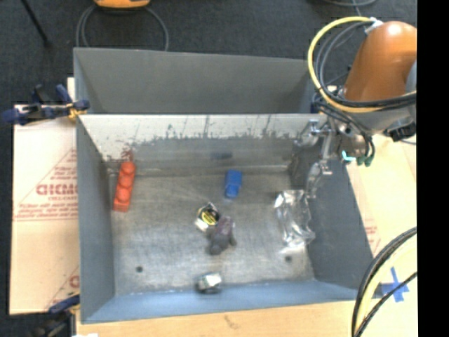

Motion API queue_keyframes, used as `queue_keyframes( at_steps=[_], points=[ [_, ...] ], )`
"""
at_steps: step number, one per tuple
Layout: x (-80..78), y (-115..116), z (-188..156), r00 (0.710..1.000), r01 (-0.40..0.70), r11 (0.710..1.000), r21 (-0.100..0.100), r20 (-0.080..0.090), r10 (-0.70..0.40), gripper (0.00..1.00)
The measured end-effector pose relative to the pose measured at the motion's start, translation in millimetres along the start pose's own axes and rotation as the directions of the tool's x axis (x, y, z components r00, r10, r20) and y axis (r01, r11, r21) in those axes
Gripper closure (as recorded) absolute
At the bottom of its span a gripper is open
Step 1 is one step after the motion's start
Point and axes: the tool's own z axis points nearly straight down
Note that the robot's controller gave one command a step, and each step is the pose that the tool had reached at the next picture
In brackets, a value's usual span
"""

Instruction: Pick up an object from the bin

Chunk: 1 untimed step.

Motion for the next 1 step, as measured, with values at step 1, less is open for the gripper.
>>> queue_keyframes(
  at_steps=[1],
  points=[
    [-33.5, 90.7, 124.8, 0.999, -0.054, 0.999, -0.004, 0.002, 0.054, 0.00]
  ],
)
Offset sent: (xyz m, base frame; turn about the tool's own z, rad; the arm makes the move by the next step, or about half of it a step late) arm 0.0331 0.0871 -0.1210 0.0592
